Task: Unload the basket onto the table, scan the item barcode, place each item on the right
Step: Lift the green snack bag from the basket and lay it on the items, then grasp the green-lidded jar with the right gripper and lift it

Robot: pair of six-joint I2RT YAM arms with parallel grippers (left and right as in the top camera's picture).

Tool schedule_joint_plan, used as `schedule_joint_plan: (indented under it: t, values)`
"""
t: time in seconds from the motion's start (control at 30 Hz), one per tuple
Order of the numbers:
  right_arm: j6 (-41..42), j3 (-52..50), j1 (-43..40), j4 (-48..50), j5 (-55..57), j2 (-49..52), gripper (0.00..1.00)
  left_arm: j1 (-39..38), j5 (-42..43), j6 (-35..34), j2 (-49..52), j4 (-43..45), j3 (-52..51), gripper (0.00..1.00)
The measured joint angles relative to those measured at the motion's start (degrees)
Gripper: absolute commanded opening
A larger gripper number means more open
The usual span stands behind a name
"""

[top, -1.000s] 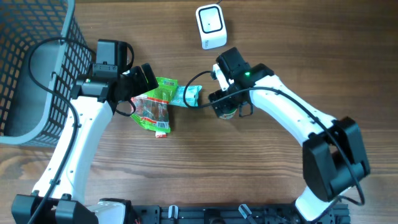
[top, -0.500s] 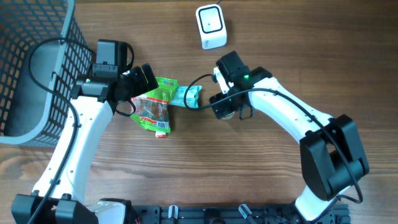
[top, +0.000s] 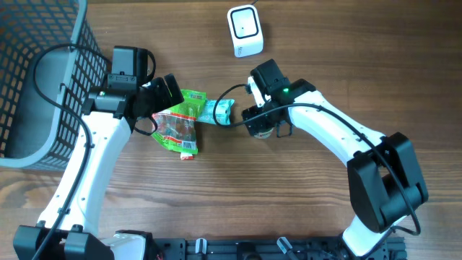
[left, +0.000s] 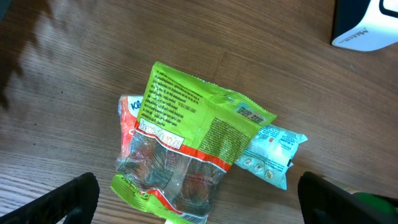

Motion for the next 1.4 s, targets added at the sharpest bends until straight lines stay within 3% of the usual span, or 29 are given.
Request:
schedule_joint_plan:
  t: [0.1,0.3,0.43,0.63,0.73,0.83,1.07,1.17,1.4]
  values:
    - [0.6,0.0,0.0,1.0,0.0,0.0,0.66,0.0,0.0,0.0,0.0,-0.1,0.0,1.00]
    - [1.8,0.8,-0.9,-1.2,-0.4,0.0,0.60,0.0,0.0,0.0,0.0,-0.2,0.0,1.00]
    - [2.0,1.7,-7.2,-4.3,-7.5,-0.9,0.51,0.0,0.0,0.0,0.0,-0.2,0.0,1.00]
    - [1.3,2.3,-28.2,-6.1,-48.4,-8.6,0.46,0.0,0.0,0.0,0.0,-0.2,0.0,1.00]
    - [1.6,2.3,-30.8,-4.0,-67.3,-8.6,0.46,0.0,0.0,0.0,0.0,-0.2,0.0,1.00]
    - [1.7,2.3,-30.7,-3.1,-75.9,-8.6,0.46,0.0,0.0,0.0,0.0,-0.2,0.0,1.00]
    - [1.7,2.3,-30.7,-1.4,-79.4,-8.6,0.44,0.0,0.0,0.0,0.0,-0.2,0.0,1.00]
    - [1.7,2.3,-30.7,-1.0,-79.3,-8.6,0.38,0.0,0.0,0.0,0.0,-0.2,0.0,1.00]
    - [1.7,2.3,-30.1,-0.5,-73.1,-8.6,0.37,0.0,0.0,0.0,0.0,-0.2,0.0,1.00]
